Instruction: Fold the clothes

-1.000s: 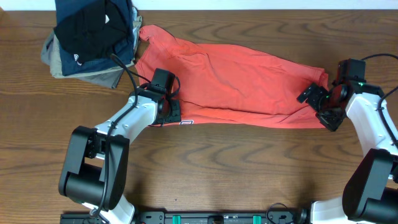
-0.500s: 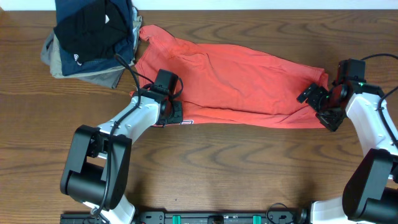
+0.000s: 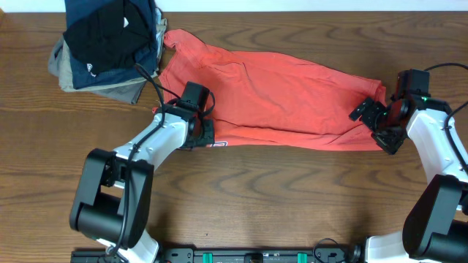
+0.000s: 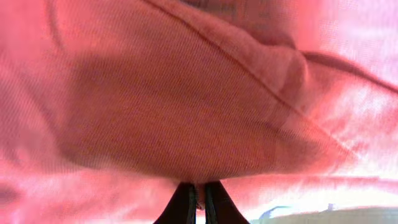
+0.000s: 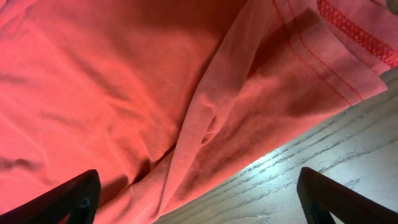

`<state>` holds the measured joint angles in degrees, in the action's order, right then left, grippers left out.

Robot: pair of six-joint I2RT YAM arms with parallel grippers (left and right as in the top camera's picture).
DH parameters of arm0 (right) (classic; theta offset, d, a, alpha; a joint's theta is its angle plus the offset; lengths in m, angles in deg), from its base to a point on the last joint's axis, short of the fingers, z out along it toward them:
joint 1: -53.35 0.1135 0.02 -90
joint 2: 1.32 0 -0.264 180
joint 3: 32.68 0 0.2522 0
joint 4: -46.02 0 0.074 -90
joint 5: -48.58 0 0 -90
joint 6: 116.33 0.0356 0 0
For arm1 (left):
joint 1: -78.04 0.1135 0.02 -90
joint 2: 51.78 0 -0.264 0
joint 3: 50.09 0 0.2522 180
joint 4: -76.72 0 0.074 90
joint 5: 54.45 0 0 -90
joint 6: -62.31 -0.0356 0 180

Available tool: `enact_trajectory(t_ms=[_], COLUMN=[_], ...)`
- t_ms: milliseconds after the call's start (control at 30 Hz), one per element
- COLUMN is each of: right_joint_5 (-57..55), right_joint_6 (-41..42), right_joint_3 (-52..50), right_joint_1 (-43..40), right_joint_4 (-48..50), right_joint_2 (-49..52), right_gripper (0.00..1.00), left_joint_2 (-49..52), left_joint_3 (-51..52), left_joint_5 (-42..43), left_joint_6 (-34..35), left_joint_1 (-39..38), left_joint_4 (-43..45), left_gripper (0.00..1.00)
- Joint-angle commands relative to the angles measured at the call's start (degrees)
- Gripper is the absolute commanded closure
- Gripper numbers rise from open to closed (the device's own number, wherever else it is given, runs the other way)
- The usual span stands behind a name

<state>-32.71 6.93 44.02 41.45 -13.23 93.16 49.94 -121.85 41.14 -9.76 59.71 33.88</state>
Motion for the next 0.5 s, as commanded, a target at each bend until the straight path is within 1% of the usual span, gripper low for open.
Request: enact_trajectory(t_ms=[0,267,467], right_joint_5=[-1.2,-1.2,-1.2], right_joint_6=[-0.8,-0.8,-0.8], right_joint_3=[0.7,0.7,0.7], right_joint_1=[0.7,0.7,0.7], right_joint_4=[-0.2,-0.5,-1.3], right_joint_2=[-0.6,-0.6,-0.6], right_gripper=[0.01,0.01,0.01], left_joint_2=[-4.4,-11.8,-15.0], left_joint_3=[-0.2,-0.2,-0.2], left_joint_5=[-0.7,-0.7,0.0], left_joint_6=[-0.1,0.3,0.3], left_joint_1=[0.0,0.0,0.0], left_joint_4=[-2.3,-10.3,-14.7], left_gripper=[0.94,0.94,0.94])
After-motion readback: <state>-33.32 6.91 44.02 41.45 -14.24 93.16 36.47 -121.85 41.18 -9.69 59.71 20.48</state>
